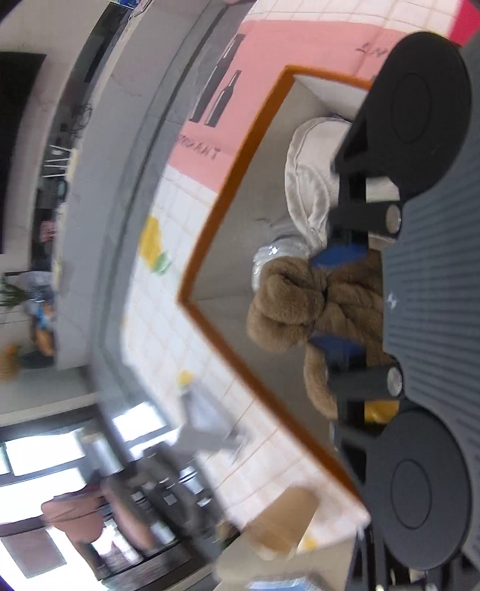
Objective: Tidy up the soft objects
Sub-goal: 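Open both tools to drop the white towel and yellow cloth into the box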
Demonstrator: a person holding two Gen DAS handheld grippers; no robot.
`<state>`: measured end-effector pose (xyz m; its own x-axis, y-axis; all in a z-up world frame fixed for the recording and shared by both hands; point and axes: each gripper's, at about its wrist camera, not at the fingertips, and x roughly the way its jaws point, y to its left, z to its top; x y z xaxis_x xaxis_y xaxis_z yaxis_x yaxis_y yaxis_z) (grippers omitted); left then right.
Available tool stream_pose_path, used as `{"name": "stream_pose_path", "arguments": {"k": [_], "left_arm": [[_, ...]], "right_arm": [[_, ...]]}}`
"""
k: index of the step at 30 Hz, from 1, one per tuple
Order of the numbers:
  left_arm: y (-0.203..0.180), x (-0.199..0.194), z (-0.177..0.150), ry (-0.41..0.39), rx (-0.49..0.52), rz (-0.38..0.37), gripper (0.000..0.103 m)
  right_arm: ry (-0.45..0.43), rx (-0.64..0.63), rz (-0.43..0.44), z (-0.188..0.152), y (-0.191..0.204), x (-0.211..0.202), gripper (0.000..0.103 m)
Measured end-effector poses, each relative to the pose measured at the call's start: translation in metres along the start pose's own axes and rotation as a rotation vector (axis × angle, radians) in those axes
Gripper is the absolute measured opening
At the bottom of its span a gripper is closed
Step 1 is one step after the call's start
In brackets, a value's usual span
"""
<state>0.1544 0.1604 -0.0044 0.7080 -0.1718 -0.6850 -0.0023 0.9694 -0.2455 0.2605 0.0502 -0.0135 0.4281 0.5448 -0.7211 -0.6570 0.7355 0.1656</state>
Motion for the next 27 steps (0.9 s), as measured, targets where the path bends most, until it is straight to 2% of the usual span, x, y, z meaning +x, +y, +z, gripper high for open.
{"name": "stream_pose_path", "arguments": {"k": [1,2,4,6,8,10,12,16,18,23,27], "left_arm": [[0.001,-0.002,0.001,-0.009,-0.009,-0.056,0.004],[0.0,-0.001,0.002,-0.011,-0.015,-0.113,0.003],[-0.007,0.001,0.005,-0.024,-0.007,-0.195,0.004],[-0.023,0.004,0.008,-0.039,0.031,-0.229,0.003],[-0.041,0.007,0.009,-0.051,0.079,-0.243,0.003],[-0.059,0.012,0.01,-0.037,0.133,-0.223,0.003],[-0.076,0.022,0.012,0.024,0.191,-0.176,0.003],[-0.093,0.054,0.021,0.14,0.19,-0.108,0.003],[-0.094,0.065,0.016,0.166,0.181,-0.055,0.003],[-0.099,0.087,0.005,0.204,0.18,-0.07,0.003],[-0.103,0.103,0.002,0.273,0.203,-0.021,0.003]], "right_arm": [[-0.014,-0.004,0.006,-0.004,0.002,-0.011,0.059],[-0.028,-0.009,-0.012,-0.008,0.004,-0.022,0.063],[-0.054,0.0,-0.048,-0.017,0.004,-0.041,0.065],[-0.067,0.026,-0.058,-0.024,-0.002,-0.056,0.065],[-0.078,0.037,-0.11,-0.029,-0.009,-0.069,0.065],[-0.086,0.043,-0.181,-0.034,-0.016,-0.082,0.065],[-0.074,0.066,-0.177,-0.037,-0.027,-0.091,0.065],[0.005,0.062,-0.201,-0.042,-0.038,-0.1,0.065],[0.038,0.064,-0.235,-0.046,-0.04,-0.104,0.07],[0.044,0.071,-0.257,-0.063,-0.048,-0.119,0.075],[0.054,0.064,-0.262,-0.076,-0.052,-0.126,0.076]]}}
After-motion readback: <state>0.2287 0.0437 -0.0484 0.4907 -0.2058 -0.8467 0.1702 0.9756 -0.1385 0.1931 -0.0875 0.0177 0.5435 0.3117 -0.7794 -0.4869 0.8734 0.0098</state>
